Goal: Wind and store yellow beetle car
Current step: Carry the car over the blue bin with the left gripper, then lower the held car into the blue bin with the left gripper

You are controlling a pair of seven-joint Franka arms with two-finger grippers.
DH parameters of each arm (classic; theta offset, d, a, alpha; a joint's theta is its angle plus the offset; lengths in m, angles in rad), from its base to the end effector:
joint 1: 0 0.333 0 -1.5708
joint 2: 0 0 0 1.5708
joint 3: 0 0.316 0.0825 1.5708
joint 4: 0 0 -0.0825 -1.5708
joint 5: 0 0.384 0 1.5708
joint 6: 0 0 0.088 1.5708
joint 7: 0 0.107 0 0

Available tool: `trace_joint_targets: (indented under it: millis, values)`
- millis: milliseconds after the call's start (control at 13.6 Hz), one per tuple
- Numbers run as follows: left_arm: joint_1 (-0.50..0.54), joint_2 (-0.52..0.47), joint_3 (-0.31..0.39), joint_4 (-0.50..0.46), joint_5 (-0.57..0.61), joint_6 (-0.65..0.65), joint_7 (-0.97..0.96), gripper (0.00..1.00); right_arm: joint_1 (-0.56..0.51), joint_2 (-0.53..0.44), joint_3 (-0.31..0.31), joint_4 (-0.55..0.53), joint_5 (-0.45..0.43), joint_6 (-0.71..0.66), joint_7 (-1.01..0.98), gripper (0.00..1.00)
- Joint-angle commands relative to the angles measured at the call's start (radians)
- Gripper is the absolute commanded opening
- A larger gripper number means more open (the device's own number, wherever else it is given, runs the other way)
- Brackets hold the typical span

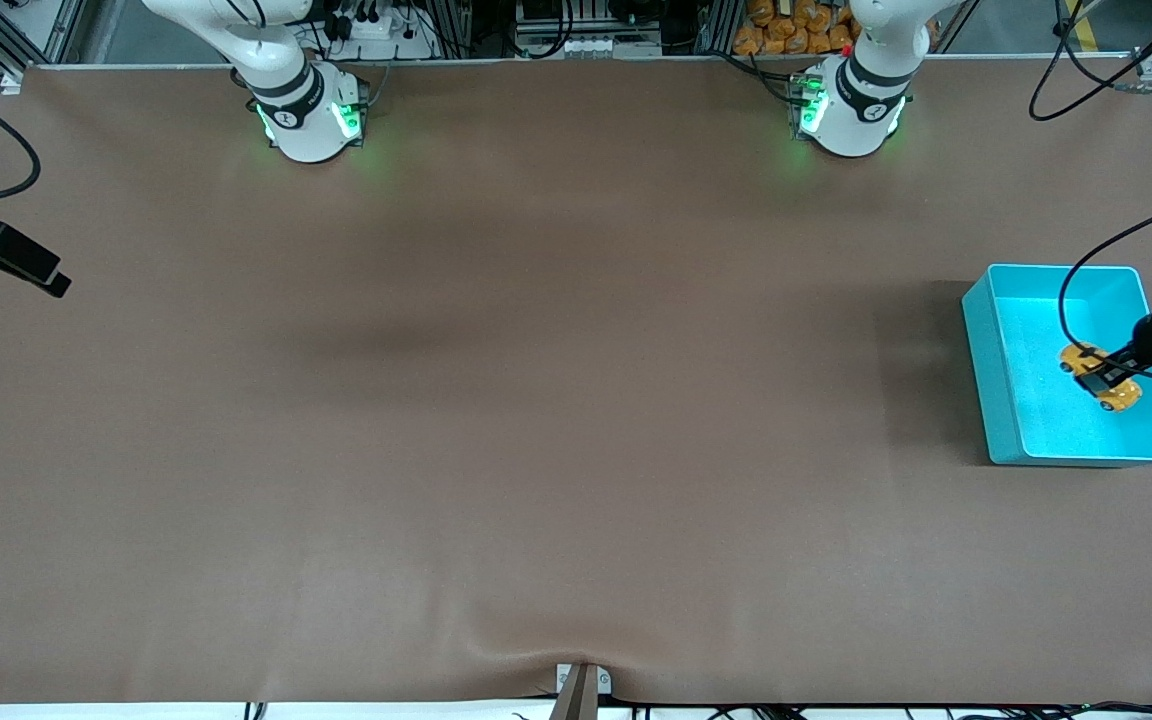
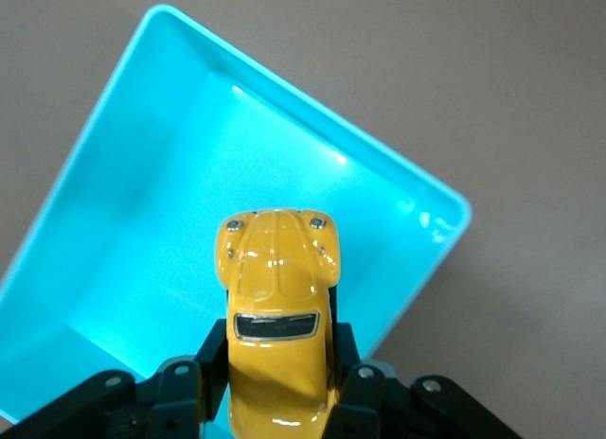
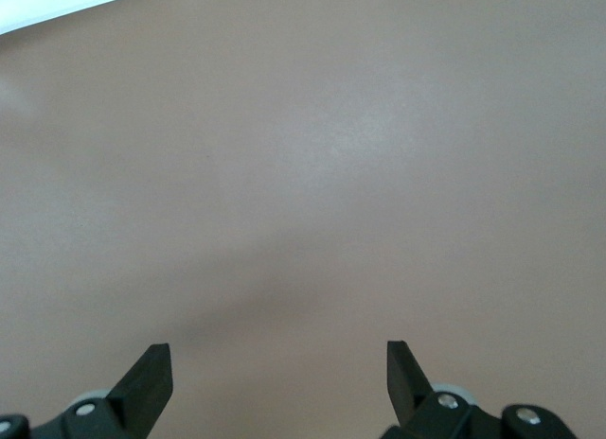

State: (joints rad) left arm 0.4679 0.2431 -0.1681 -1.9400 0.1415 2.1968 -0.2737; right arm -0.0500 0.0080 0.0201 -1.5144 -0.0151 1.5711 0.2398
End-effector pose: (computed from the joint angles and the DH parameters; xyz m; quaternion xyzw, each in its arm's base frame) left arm 0.5775 0.1881 0.3629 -0.9686 -0.2457 -0.0087 0.0377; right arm 0.5574 -0.0183 0.6467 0.9906 -0.1346 0.0250 0.0049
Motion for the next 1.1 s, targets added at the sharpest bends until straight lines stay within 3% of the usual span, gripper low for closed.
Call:
trace_joint_targets:
  millis: [0,515,1029]
  values:
    - [0.038,0.021,-0.013,0.023,0.029,-0.012,0.14,0.0,0.018,0.006,-0.009,0.017,-0.005,-0.013,0.006,1.0]
    - [0.1,0.11,-0.016,0.021,0.029,0.052,0.467,0.0,0.021,0.006,-0.009,0.016,-0.005,-0.011,0.006,1.0]
    - [0.159,0.209,-0.014,-0.002,0.029,0.147,0.648,0.0,0.015,0.006,-0.02,0.016,-0.003,-0.003,-0.004,1.0]
